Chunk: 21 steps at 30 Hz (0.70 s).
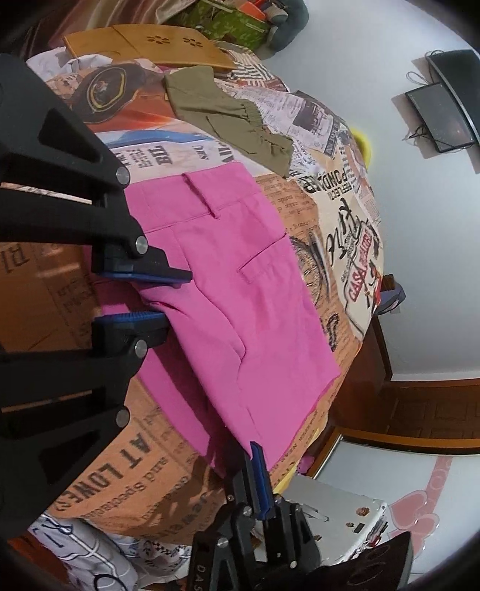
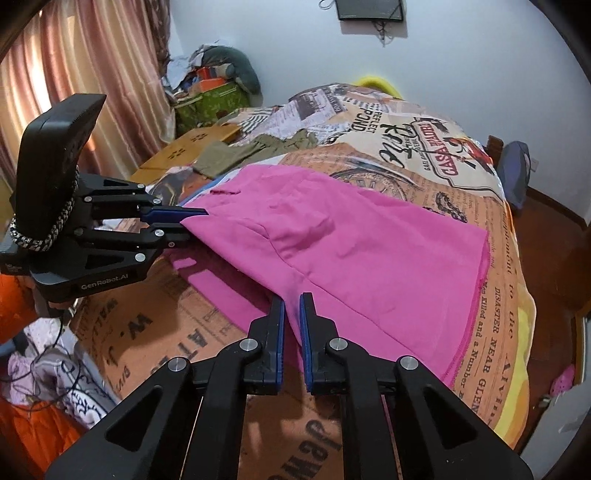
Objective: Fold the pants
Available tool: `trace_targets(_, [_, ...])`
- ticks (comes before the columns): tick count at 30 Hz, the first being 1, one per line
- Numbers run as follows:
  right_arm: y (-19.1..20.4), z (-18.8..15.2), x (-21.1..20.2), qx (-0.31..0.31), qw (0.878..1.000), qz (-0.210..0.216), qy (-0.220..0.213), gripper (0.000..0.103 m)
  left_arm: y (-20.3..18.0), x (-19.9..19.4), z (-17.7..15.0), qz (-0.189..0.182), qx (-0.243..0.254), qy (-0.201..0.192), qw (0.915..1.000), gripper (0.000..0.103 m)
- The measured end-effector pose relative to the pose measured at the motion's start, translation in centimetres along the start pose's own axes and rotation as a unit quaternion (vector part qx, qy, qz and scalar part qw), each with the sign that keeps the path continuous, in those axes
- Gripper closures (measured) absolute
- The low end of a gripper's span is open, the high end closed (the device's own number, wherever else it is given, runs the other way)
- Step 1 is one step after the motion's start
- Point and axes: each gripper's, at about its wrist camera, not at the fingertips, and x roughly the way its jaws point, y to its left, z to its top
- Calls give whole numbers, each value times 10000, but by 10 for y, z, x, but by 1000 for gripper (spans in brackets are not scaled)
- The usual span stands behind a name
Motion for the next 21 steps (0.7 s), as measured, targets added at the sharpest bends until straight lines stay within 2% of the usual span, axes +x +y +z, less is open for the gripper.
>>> trace_targets(7, [-13, -8, 16, 373, 9974, 328, 517, 94, -4, 5, -10, -99, -49, 203, 9997, 88])
trace_targets(10, [-14, -5, 10, 433, 9974, 316, 484, 90, -1, 0, -7, -266, -174, 288, 9991, 80])
trace_targets(12, [-15, 0, 1, 457, 9977, 357, 342, 83, 4, -8, -4, -429, -299, 259, 9983, 67])
trace_targets(14, [-15, 5, -7, 491, 9978, 395, 182, 78, 7, -19, 1, -511, -390, 118, 9979, 63])
trace_targets(17, [-16, 16, -15, 607, 9967, 537, -2, 77, 12, -34, 12, -564, -571, -126, 9967, 58])
trace_targets(21, [-18, 33, -11, 947, 9923, 792, 13, 77, 16, -34, 27, -731, -772, -259, 9940, 57])
